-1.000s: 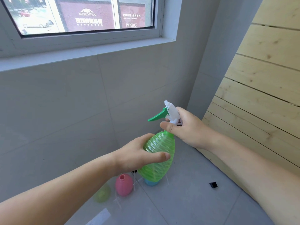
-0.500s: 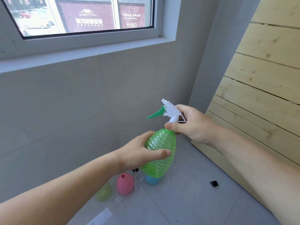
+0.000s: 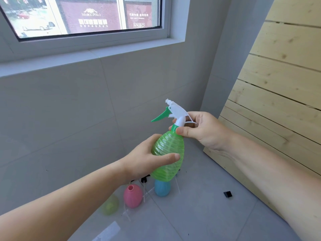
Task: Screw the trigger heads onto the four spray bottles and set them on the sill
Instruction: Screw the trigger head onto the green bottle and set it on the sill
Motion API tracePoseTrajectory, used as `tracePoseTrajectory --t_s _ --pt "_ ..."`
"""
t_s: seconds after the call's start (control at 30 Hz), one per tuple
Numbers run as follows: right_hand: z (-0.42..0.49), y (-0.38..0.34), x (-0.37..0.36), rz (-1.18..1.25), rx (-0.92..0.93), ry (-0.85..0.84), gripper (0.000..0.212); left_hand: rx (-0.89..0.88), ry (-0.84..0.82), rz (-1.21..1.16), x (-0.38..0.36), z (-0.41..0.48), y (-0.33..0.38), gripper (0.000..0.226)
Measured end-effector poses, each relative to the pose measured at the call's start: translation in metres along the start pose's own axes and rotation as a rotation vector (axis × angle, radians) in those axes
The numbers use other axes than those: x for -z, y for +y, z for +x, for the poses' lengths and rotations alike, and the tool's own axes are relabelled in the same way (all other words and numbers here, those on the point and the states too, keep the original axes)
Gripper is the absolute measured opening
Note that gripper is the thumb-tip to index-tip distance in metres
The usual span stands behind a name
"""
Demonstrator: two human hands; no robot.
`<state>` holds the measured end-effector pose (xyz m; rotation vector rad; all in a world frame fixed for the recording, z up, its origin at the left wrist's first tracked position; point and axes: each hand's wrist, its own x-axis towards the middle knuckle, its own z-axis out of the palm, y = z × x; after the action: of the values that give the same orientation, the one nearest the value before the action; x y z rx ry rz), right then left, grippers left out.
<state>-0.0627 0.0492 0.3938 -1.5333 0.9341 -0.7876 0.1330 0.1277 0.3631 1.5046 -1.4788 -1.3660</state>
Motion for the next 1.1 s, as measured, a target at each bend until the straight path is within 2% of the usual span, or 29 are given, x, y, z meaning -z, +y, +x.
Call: tracePoseTrajectory --t_s 0.1,0.2,0.27,0.37,0.4,0.5,0.67,0.8,1.0,1.03,1.1 --pt "0.005 -0.005 0.001 -0.005 0.059 0.048 0.024 -0.085 0.15 0.113 -0.001 0.003 0.005 0.056" --pt "0.007 -0.005 0.005 0.001 0.048 0.046 0.024 -0.098 0.172 0.153 -0.004 0.006 0.008 0.061" --pt "0.006 -0.003 0.008 0.06 0.035 0.044 0.027 -0.086 0.147 0.105 -0.002 0.01 0.008 0.065" --pt "0.003 0.004 0.01 0.082 -0.032 0.047 0.049 -0.082 0.172 -0.061 0.006 0.016 0.013 0.062" --pt "0.001 0.005 0.009 0.026 -0.055 0.055 0.049 -0.079 0.18 -0.118 0.008 0.017 0.016 0.059" --pt "-0.003 0.006 0.0 -0.093 -0.082 -0.008 0.03 -0.075 0.181 -0.236 0.014 0.023 0.025 0.049" --pt "0.01 -0.004 -0.009 -0.173 0.03 0.05 0.035 -0.129 0.176 -0.285 0.023 0.039 0.041 0.042" --pt "0.044 -0.027 -0.002 -0.241 0.11 0.192 0.037 -0.229 0.222 -0.168 0.046 0.064 0.075 0.047" --pt "0.155 -0.088 0.022 -0.249 0.219 0.323 0.045 -0.357 0.474 -0.007 0.106 0.134 0.158 0.078" --pt "0.174 -0.097 0.026 -0.239 0.242 0.344 0.04 -0.375 0.49 0.0 0.115 0.146 0.17 0.077" --pt "0.21 -0.113 0.032 -0.236 0.271 0.377 0.032 -0.379 0.521 0.029 0.135 0.171 0.191 0.062"
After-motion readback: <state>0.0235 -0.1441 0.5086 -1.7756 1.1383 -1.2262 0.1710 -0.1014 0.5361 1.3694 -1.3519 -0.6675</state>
